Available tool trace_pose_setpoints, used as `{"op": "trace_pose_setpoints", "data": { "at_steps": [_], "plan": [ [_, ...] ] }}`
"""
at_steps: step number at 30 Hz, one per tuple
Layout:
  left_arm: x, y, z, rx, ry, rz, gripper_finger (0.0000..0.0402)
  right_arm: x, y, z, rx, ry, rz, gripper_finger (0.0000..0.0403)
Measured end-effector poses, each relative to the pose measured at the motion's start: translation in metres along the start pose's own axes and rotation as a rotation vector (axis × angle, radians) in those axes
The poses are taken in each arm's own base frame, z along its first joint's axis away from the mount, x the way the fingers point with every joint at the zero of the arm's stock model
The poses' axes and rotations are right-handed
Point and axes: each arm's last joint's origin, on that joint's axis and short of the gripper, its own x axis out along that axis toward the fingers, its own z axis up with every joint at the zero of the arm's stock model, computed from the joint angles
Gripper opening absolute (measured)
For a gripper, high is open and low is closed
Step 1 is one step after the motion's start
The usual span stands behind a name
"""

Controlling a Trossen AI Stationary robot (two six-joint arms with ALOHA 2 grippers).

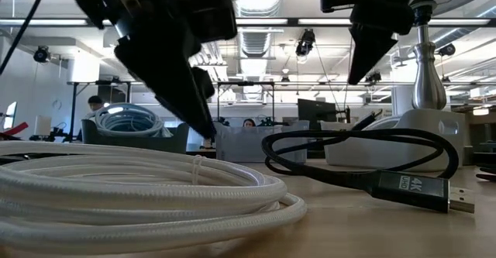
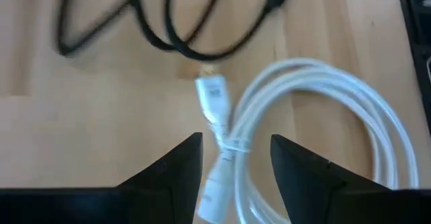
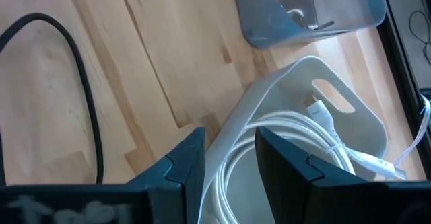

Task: Pick & Place USB Port
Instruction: Put the white HDMI cable into the gray bin

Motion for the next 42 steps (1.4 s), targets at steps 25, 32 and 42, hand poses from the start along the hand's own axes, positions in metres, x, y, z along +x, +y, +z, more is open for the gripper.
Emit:
{"op": "trace_pose_setpoints", "data": {
  "at_steps": [25, 32, 42],
  "plan": [
    [0.026, 0.012, -0.021, 0.125, 0.112, 0.042, 0.0061, -0.016, -0.007, 0.003, -0.11, -0.046, 0.028, 0.0129],
    [0.023, 0.018, -0.009, 0.141, 0.069, 0.138, 0.006, -0.049, -0.022, 0.001, -0.079, -0.182, 0.113, 0.0134],
    [0.003, 0.012, 0.027, 0.242, 0.012, 0.426, 0.008, -0.037, -0.003, -0.015, 0.007, -0.483, 0.446, 0.0131]
  ]
}}
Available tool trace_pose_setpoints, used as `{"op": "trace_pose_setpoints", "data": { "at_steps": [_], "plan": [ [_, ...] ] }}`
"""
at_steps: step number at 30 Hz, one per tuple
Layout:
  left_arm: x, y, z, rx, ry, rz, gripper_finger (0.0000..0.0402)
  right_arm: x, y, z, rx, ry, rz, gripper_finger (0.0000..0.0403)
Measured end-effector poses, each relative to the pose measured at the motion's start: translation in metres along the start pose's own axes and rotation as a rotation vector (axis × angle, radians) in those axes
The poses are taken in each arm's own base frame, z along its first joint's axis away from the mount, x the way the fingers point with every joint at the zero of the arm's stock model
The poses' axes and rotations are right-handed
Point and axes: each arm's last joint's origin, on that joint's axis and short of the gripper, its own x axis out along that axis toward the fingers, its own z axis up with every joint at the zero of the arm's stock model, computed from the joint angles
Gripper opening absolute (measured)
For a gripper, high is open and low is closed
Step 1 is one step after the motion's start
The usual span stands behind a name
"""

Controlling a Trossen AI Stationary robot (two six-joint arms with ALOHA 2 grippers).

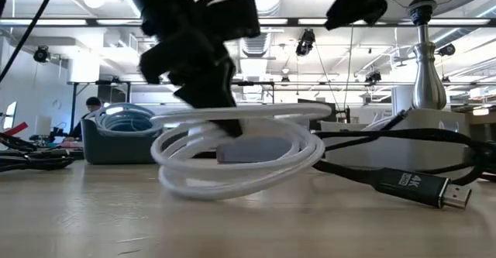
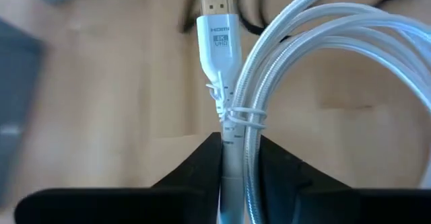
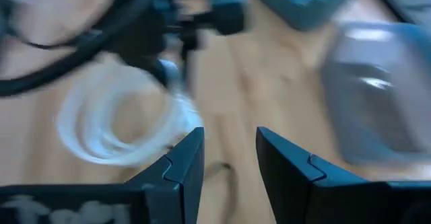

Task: Pick & Place USB Port
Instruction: Put the white HDMI cable into the gray bin

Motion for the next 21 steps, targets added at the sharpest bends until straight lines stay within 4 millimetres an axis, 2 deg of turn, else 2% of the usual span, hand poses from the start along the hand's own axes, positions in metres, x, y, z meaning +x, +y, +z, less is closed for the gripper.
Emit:
{"op": "trace_pose_setpoints", "data": {
  "at_steps": [3, 8, 15, 21],
  "plan": [
    [-0.01, 0.005, 0.011, 0.024, 0.016, 0.112, 0.007, 0.01, 0.002, -0.009, 0.011, -0.047, 0.081, 0.0136],
    [-0.025, 0.014, 0.028, 0.065, 0.0, 0.307, 0.007, 0.022, 0.002, -0.019, 0.01, -0.04, 0.074, 0.0144],
    [-0.039, 0.019, 0.048, 0.109, -0.058, 0.406, 0.0075, 0.033, 0.0, -0.021, -0.025, -0.015, 0.044, 0.0159],
    [-0.043, 0.021, 0.052, 0.126, -0.063, 0.441, 0.007, 0.039, -0.006, -0.02, -0.028, -0.007, 0.016, 0.017]
  ]
}}
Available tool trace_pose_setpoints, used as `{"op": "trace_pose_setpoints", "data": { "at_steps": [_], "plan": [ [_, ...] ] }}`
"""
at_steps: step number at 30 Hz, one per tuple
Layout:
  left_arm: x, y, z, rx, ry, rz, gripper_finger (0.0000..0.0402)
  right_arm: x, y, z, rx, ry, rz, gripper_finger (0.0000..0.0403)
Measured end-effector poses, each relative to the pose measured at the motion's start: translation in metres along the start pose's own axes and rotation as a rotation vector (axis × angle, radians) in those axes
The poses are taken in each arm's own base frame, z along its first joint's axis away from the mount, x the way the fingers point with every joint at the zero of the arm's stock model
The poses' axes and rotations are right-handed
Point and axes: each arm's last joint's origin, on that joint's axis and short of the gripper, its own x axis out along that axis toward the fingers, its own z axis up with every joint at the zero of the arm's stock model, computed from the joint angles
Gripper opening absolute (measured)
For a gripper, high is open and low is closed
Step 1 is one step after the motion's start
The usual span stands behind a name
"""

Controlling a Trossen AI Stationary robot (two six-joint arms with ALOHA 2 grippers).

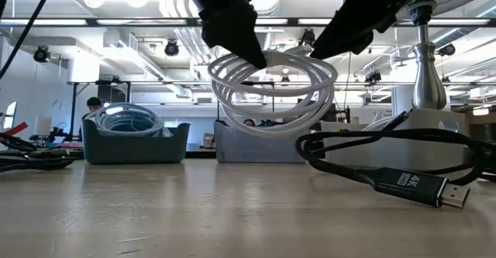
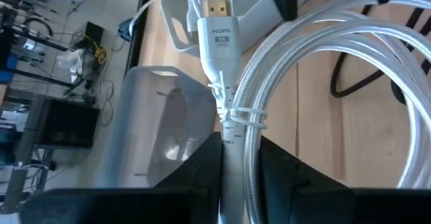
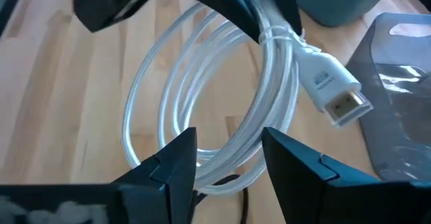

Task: Pick & Place USB Port
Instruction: Put the white HDMI cable into the gray bin

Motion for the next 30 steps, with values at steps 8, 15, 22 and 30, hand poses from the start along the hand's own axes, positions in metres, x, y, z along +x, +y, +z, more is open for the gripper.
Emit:
{"op": "trace_pose_setpoints", "data": {
  "at_steps": [8, 15, 22, 30],
  "plan": [
    [-0.005, -0.004, 0.002, -0.007, -0.02, 0.02, 0.007, -0.003, -0.006, 0.003, -0.014, -0.04, -0.101, 0.0182],
    [-0.01, -0.008, 0.007, -0.007, -0.07, 0.08, 0.0071, 0.0, -0.008, 0.003, 0.025, -0.033, -0.084, 0.0187],
    [-0.01, -0.007, 0.016, 0.014, -0.141, 0.11, 0.0071, 0.0, -0.006, 0.004, 0.029, -0.027, -0.04, 0.0187],
    [-0.01, -0.007, 0.018, 0.043, -0.157, 0.117, 0.0078, 0.0, -0.006, 0.004, 0.035, -0.026, -0.033, 0.0134]
  ]
}}
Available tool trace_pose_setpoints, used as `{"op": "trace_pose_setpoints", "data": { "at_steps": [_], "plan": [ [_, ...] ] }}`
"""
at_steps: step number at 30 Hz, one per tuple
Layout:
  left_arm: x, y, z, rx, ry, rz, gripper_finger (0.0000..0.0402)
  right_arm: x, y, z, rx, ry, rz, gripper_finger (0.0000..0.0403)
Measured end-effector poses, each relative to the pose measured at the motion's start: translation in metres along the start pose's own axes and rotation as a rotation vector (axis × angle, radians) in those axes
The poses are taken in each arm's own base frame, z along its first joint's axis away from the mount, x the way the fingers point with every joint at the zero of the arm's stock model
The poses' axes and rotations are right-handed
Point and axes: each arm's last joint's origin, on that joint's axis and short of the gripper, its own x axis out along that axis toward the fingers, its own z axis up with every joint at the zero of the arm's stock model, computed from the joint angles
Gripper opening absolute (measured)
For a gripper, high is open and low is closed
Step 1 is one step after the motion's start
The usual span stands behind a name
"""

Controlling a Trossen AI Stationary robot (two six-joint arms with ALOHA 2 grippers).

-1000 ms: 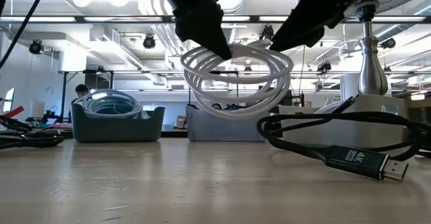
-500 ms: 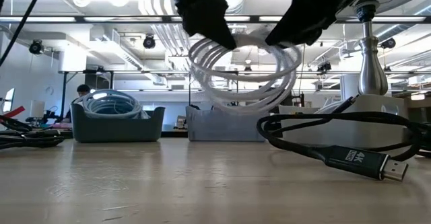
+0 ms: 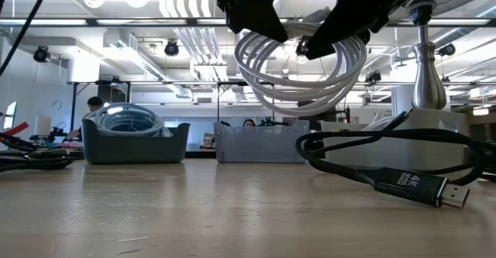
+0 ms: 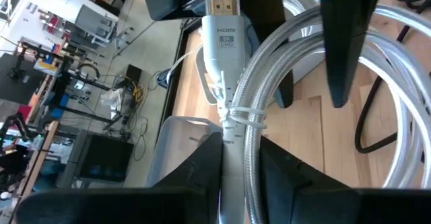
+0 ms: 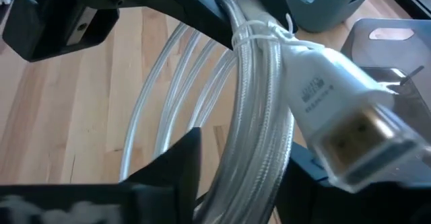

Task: Pick & Place USB Port
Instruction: Put the white HDMI cable into the gray bin

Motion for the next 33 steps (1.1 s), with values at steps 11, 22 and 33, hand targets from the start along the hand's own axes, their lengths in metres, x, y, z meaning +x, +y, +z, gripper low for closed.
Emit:
{"op": "trace_pose_setpoints", "data": {
  "at_steps": [11, 22, 33],
  "plan": [
    [0.0, -0.001, -0.002, 0.009, 0.008, -0.01, 0.0087, 0.0, -0.001, -0.001, 0.016, 0.005, -0.007, 0.0023],
    [0.002, -0.002, -0.003, -0.01, 0.015, -0.022, 0.0121, -0.001, -0.003, -0.007, 0.093, 0.07, -0.032, 0.0026],
    [0.0, 0.007, -0.004, -0.016, 0.068, 0.23, 0.0173, -0.027, -0.014, 0.004, 0.192, 0.011, -0.2, 0.0027]
  ]
}}
